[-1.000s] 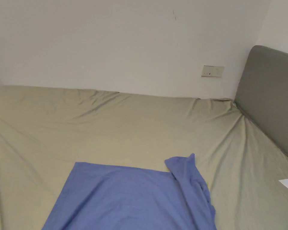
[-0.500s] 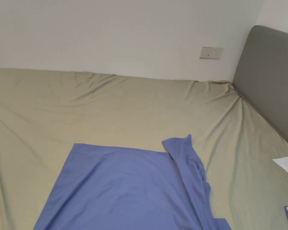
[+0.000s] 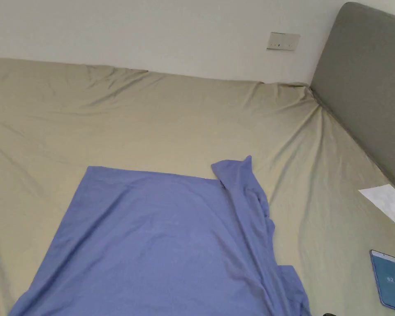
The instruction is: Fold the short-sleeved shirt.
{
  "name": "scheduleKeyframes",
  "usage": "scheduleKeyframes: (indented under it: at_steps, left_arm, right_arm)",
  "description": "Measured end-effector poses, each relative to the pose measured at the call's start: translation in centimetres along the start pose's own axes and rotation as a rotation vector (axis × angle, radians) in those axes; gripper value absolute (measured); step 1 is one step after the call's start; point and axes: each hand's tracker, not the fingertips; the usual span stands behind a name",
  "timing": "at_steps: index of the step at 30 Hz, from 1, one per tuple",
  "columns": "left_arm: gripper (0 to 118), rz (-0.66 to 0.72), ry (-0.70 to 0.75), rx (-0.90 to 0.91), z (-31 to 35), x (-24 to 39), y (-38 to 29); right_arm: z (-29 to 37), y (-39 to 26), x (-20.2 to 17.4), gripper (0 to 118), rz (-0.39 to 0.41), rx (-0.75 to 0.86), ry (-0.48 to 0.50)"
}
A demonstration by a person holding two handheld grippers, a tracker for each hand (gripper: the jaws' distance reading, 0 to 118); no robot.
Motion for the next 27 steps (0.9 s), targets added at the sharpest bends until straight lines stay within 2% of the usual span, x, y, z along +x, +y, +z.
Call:
scheduleKeyframes:
  at_steps: [6,7,8,9,10,11,12,13,14,15,16,17,18,26,27]
  left_arm:
    - [0,-0.023,0.03,-0.026,-0.1,-0.9,-0.1]
    - [0,-0.025,0.034,-0.031,-0.3,-1.0,0.0]
    - [0,-0.03,0.039,-0.037,-0.3,-1.0,0.0]
    - [0,-0.039,0.041,-0.036,-0.3,-1.0,-0.1]
    - [0,-0.048,0.042,-0.036,-0.4,-1.0,-0.1]
    - [0,-0.052,0.042,-0.041,-0.5,-1.0,-0.1]
    - [0,-0.051,0.038,-0.045,-0.6,-1.1,-0.1]
    - [0,-0.051,0.036,-0.044,-0.7,-1.1,-0.3]
    - [0,-0.052,0.038,-0.049,-0.9,-1.1,-0.3]
    - [0,-0.052,0.039,-0.054,-0.9,-1.2,-0.2]
    - [0,-0.051,0.042,-0.051,-0.9,-1.2,-0.2]
    - [0,-0.045,0.042,-0.05,-1.0,-1.3,-0.2]
    - [0,-0.038,0.042,-0.053,-1.1,-1.3,-0.2]
    - [0,-0.029,0.044,-0.065,-1.2,-1.1,-0.2]
    - [0,-0.04,0.048,-0.068,-1.3,-1.0,-0.2]
  right_arm:
    - [-2.3,0.0,1.1,1,0.074,-0.079,-0.074]
    - [-3.5,-0.1,1.9,11,0.093,-0.127,-0.054]
    - [-5.0,-0.4,3.1,35,0.128,-0.175,-0.041]
    - [-6.3,-0.9,3.7,80,0.147,-0.2,-0.029]
    - [-7.9,-1.5,4.1,104,0.195,-0.265,-0.049]
    - [-9.1,-2.3,4.4,107,0.265,-0.3,-0.032]
    - [-10.2,-3.5,4.8,101,0.369,-0.305,0.031]
    - [-11.3,-4.4,4.8,100,0.467,-0.339,0.08]
    - [-12.3,-5.4,4.6,99,0.536,-0.384,0.083]
    - [-13.2,-6.0,4.5,97,0.58,-0.421,0.096]
    - [-13.8,-7.0,4.8,90,0.605,-0.441,0.116]
    - [-14.4,-7.4,4.7,81,0.613,-0.467,0.114]
    - [-14.8,-7.6,4.7,79,0.611,-0.458,0.114]
    - [-17.7,-8.9,6.6,74,0.576,-0.498,0.073]
    - [-17.8,-8.8,7.0,54,0.558,-0.534,0.089]
